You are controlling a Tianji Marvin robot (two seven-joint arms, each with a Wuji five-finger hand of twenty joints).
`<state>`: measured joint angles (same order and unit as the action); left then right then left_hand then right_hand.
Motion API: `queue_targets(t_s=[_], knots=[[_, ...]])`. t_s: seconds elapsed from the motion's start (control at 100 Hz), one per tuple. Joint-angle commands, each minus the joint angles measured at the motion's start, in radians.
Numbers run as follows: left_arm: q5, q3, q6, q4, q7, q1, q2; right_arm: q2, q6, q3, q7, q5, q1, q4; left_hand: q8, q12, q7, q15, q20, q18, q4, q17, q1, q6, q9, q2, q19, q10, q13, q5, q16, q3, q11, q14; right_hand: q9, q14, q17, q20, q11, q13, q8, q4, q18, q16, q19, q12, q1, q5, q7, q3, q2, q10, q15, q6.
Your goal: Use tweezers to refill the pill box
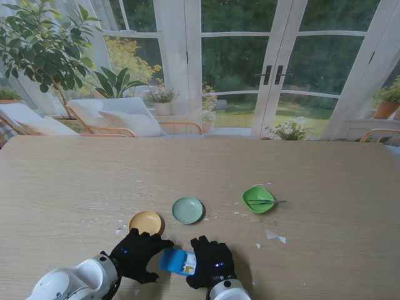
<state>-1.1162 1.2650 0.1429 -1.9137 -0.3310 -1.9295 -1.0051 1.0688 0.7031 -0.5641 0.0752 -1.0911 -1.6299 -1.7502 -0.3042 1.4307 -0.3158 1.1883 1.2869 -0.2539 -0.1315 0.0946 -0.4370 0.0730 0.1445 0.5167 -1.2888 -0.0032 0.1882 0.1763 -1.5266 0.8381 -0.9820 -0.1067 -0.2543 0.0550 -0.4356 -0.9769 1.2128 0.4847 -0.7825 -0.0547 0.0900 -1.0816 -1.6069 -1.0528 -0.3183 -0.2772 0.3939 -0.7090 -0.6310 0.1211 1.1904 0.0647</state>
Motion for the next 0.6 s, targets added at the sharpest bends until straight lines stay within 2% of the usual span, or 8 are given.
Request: queue_targets(t_s=[0.0,0.14,0.22,0.37,0.42,0.49,0.59], knots=[[-0.009,-0.002,-0.010,-0.013,-0.012,-0.007,-0.004,0.008,0.002,0.004,-0.013,0.000,-0.005,-0.002,0.032,0.055,-0.007,0.036,0.099,-0.006,-0.027,-0.011,0.046,0.008,0.017,0.020,-0.063,-0.039,0.026,-0.004,-0.043,0.020,-0.033,0.010,-0.013,0.009,-0.004,-0.029,0.021,0.011,-0.003,0.012,0.028,-0.017,-0.055,-0.013,0.001,-0.008,0.002,-0.011,-0.034,0.037,0.023,0.052],[-0.042,-0.013,-0.027,-0.019,-0.023,-0.005,-0.003,0.007,0.010,0.009,-0.020,-0.003,-0.002,-0.004,0.059,0.062,0.014,0.029,0.193,0.010,-0.030,-0.037,0.051,0.042,-0.006,0.027,-0.100,-0.040,0.003,0.006,-0.043,0.028,-0.027,0.017,-0.014,0.007,-0.005,-0.031,0.021,0.011,0.010,0.012,0.027,-0.018,-0.056,-0.013,-0.002,-0.008,-0.012,-0.009,-0.033,0.035,0.024,0.058],[-0.055,-0.022,-0.031,-0.016,-0.028,0.002,-0.002,0.007,0.016,0.013,-0.024,-0.005,0.002,-0.003,0.064,0.059,0.019,0.026,0.206,0.014,-0.031,-0.036,0.056,0.050,-0.018,0.026,-0.096,-0.044,-0.006,0.006,-0.043,0.027,-0.023,0.022,-0.017,0.008,-0.006,-0.032,0.022,0.013,0.017,0.012,0.029,-0.019,-0.057,-0.013,-0.004,-0.014,-0.018,-0.008,-0.033,0.035,0.025,0.056],[-0.058,-0.039,-0.035,-0.006,-0.040,0.019,0.000,0.007,0.012,0.013,-0.023,0.002,0.001,-0.002,0.043,0.040,-0.018,0.017,0.211,0.018,-0.030,-0.030,0.043,0.017,-0.020,0.037,-0.084,-0.045,-0.015,0.025,-0.043,0.034,-0.020,0.022,-0.032,0.008,-0.013,-0.034,0.024,0.024,-0.004,0.014,0.033,-0.020,-0.060,-0.015,-0.018,-0.039,0.026,-0.005,-0.033,0.040,0.029,0.034],[-0.057,-0.045,-0.038,-0.003,-0.045,0.024,0.001,0.008,0.007,0.011,-0.018,0.005,-0.001,0.000,0.012,0.033,-0.058,0.014,0.211,0.022,-0.029,-0.030,0.035,0.010,-0.020,0.042,-0.081,-0.044,-0.019,0.015,-0.043,0.037,-0.021,0.023,-0.039,0.008,-0.016,-0.034,0.026,0.029,-0.013,0.015,0.031,-0.020,-0.062,-0.015,-0.026,-0.046,0.042,-0.003,-0.035,0.041,0.031,0.028],[-0.055,-0.053,-0.040,0.002,-0.053,0.032,0.002,0.010,0.000,0.010,-0.010,0.009,-0.001,0.004,-0.060,0.021,-0.133,0.012,0.211,0.022,-0.027,-0.030,0.026,-0.037,-0.020,0.044,-0.081,-0.049,-0.020,-0.021,-0.043,0.039,-0.024,0.027,-0.046,0.010,-0.019,-0.034,0.026,0.034,-0.031,0.020,0.030,-0.020,-0.064,-0.017,-0.042,-0.047,0.071,0.004,-0.033,0.043,0.033,0.019],[-0.054,-0.062,-0.041,0.009,-0.057,0.040,0.003,0.011,-0.009,0.009,-0.004,0.015,-0.001,0.008,-0.111,0.014,-0.183,0.010,0.211,0.022,-0.026,-0.030,0.015,-0.059,-0.019,0.049,-0.081,-0.050,-0.022,-0.032,-0.043,0.048,-0.023,0.027,-0.058,0.010,-0.021,-0.035,0.026,0.041,-0.038,0.023,0.027,-0.019,-0.065,-0.017,-0.065,-0.061,0.086,0.007,-0.031,0.046,0.035,0.005]])
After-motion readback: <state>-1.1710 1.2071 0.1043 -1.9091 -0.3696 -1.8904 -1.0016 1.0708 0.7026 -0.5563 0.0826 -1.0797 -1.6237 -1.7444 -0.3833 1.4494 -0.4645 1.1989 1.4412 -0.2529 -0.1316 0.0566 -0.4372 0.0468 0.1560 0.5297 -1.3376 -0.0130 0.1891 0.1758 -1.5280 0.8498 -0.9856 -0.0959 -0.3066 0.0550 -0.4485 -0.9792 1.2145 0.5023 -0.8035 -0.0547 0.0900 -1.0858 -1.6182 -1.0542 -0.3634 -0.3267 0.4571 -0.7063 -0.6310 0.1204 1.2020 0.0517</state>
